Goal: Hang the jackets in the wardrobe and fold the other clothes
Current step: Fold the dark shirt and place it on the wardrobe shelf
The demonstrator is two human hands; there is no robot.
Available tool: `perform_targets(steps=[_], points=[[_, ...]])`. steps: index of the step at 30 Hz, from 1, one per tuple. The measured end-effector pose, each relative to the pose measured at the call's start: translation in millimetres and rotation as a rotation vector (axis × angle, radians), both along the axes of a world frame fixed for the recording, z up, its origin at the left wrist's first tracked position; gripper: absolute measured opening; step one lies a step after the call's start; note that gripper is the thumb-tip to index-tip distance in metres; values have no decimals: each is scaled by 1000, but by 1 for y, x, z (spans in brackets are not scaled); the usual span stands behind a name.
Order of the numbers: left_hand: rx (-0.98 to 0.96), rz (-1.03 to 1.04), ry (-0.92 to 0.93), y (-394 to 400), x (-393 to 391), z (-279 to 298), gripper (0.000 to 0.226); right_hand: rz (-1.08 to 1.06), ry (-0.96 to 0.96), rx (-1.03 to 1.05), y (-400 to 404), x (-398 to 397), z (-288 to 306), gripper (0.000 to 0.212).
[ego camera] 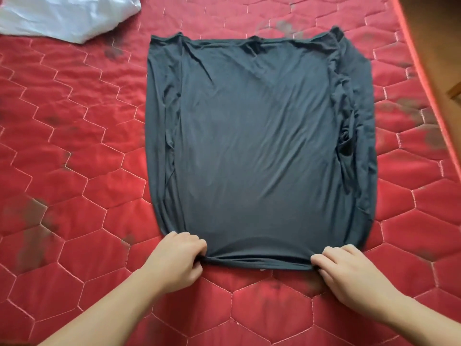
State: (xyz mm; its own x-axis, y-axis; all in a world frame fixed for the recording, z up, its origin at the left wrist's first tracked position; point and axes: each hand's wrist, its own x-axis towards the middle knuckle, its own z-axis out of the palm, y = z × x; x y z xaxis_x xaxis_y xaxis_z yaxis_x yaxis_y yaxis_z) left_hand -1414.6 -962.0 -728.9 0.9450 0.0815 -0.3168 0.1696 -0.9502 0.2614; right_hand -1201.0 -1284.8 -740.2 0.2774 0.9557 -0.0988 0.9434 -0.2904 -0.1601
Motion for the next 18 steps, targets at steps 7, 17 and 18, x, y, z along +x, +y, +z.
perform_targets(steps=[7,17,18], points=[[62,33,215,-17,69,42,28,-369,200,-32,38,37,46,20],[-259,179,97,-66,244,67,30,-1109,413,40,67,193,41,37],[-312,220,97,-73,263,64,34,-1142,451,53,69,206,38,41]])
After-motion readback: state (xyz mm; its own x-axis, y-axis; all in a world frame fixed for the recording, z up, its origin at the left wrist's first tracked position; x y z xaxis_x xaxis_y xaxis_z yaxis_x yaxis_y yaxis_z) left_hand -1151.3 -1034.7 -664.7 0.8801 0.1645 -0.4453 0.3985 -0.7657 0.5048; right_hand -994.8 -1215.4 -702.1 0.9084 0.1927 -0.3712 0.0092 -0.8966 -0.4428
